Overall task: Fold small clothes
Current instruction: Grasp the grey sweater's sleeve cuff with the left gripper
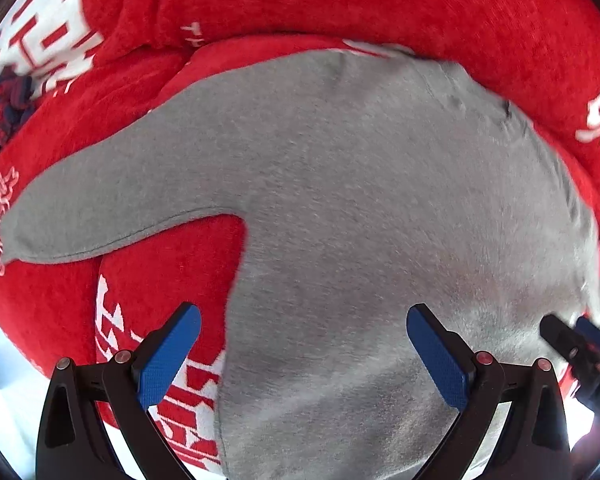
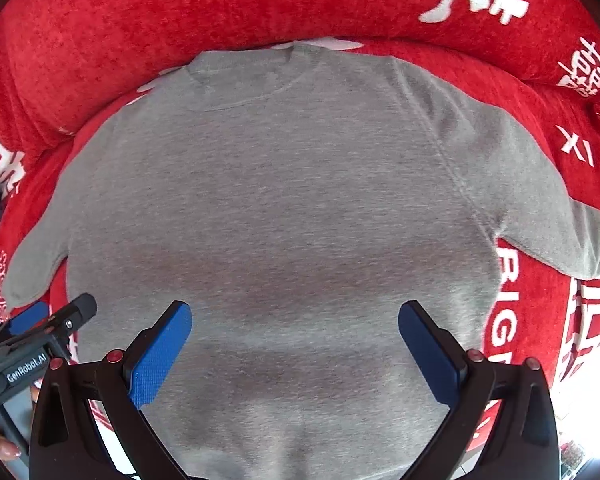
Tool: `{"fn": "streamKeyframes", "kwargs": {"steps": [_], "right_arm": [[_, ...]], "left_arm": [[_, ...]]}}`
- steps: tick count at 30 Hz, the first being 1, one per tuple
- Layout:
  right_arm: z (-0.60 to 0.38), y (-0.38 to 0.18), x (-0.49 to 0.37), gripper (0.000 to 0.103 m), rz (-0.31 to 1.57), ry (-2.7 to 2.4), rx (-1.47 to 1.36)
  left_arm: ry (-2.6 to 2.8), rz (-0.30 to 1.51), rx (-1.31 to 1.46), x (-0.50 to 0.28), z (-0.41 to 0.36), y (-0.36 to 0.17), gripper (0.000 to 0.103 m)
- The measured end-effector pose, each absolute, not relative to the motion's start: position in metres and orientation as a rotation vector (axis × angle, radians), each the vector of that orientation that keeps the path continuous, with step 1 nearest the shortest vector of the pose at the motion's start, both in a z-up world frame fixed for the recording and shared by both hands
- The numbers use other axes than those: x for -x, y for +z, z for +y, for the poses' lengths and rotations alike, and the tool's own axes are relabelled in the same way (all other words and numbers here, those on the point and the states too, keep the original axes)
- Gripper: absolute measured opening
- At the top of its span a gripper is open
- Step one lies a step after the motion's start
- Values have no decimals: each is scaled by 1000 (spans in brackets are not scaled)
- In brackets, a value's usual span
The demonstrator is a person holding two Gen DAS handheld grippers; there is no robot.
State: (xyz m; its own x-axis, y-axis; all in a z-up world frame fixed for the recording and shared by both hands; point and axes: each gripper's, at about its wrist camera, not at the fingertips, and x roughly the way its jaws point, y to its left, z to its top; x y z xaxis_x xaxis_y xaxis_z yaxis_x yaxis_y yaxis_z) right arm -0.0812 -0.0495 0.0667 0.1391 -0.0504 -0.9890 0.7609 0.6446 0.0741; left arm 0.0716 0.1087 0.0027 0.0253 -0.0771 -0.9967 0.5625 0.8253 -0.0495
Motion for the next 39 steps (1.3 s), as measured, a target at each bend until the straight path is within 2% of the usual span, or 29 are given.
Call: {"fn": "streamKeyframes", "kwargs": {"steps": [9,14,19,24,26,28,29,31,32,36,39], "right_arm": [[8,70,28,103,1332,-473,-568],[38,62,4,103,1367,-396,-543],[65,55,-13,103,1389,-341,-522],[88,52,-19,103,1407,-313,-510],[93,51,-20,103,1419,-311,-510],[99,51,-20,103,1428,-306,-513],[101,51,-19,103,1432,-304,-514],[105,50,-20,103,1438,-303,-511],[107,50,-21,103,1438,-303,-507],[109,53,-19,103,1426,-307,-509],[105,59,-13,103,1398,-322,-531]], "left_arm": [[-404,1436,-77,-144,227,-7,103],[-403,1452,211,-181,290,-41,103],[-450,1490,456,-200,299,-76,103],[-388,1351,489,-225,304,-66,103],[-344,1307,458,-234,305,-56,94],[-296,1304,427,-243,313,-55,61],[-280,1311,420,-247,315,-56,54],[-240,1300,374,-252,319,-56,14],[-237,1295,344,-253,320,-56,9],[-282,1228,287,-249,320,-39,9],[-364,1125,180,-240,301,-4,9]]}}
